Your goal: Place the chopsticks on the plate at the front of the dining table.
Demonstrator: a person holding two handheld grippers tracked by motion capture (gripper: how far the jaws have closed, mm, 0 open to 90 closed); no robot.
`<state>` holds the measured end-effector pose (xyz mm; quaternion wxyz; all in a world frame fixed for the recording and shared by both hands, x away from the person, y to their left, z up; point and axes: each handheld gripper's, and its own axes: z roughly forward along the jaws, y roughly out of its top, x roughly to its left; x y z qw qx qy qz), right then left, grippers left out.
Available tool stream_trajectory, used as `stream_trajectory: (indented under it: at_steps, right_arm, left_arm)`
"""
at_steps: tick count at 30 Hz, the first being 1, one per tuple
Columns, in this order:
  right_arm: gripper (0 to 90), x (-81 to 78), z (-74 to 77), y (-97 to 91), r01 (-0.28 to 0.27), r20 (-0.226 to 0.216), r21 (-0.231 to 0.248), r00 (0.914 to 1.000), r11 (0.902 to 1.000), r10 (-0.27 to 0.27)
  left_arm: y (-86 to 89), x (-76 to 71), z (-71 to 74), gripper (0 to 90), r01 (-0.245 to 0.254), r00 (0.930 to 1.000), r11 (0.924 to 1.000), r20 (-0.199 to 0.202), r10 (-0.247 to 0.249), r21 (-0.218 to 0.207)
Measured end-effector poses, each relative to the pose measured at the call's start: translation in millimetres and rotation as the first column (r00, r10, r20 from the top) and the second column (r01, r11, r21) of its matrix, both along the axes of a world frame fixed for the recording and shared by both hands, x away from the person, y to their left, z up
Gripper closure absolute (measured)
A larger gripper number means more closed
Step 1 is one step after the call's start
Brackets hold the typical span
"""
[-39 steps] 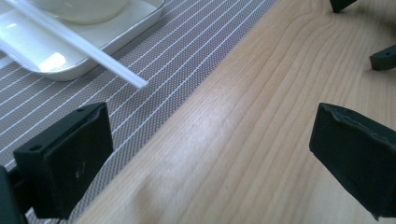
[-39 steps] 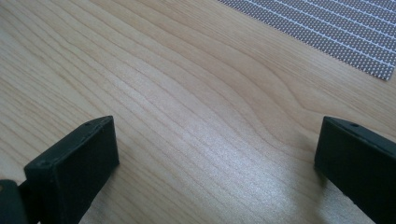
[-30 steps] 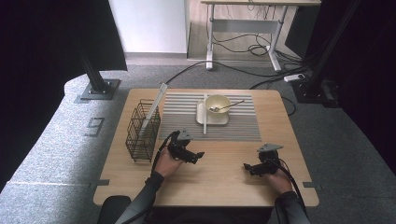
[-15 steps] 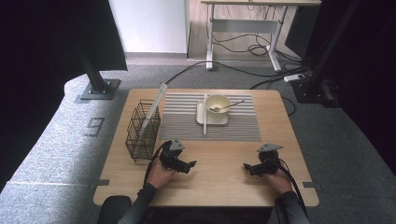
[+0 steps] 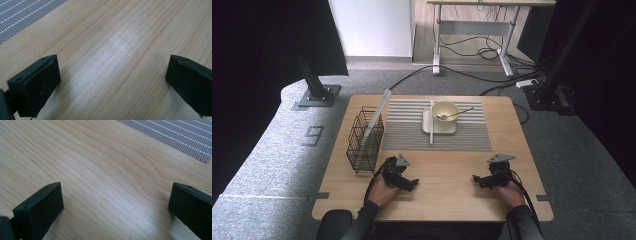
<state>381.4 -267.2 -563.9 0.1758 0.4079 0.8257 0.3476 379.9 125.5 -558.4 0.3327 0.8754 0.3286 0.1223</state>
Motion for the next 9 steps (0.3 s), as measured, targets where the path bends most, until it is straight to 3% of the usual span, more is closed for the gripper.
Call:
stream_trajectory:
  at_steps: [9]
  right_arm:
    - [0.0,-0.2,-0.2,-0.1,0.001,0.0,0.001,1.0,1.0,-0.001]
  left_arm:
    - [-0.2,0.0,-0.1,0.0,0.0,1.0,1.0,0.0,0.0,0.0]
